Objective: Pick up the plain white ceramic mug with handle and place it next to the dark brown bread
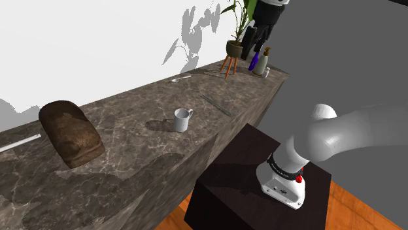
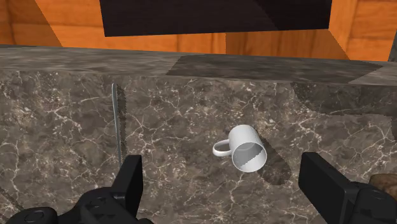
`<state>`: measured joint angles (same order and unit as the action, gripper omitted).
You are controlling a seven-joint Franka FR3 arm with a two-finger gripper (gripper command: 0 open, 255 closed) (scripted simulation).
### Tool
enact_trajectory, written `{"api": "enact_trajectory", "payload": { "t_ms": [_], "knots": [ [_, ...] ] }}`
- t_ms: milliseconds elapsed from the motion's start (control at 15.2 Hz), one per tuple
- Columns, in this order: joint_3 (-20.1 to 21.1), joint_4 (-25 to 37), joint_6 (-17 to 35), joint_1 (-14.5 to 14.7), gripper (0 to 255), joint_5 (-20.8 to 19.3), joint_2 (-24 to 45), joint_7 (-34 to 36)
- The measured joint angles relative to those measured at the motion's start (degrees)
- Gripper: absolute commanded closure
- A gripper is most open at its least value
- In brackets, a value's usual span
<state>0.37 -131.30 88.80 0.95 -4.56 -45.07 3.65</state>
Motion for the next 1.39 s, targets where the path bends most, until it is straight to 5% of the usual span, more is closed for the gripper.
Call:
{"api": "enact_trajectory", "payload": {
  "t_ms": [594,1386],
  "knots": [
    [0.81,-4.1,10.64,1.39,0,0.99,9.23,0.18],
    [2.68,-3.89,28.51,3.47,0,2.04,31.77,0.27]
  ]
}}
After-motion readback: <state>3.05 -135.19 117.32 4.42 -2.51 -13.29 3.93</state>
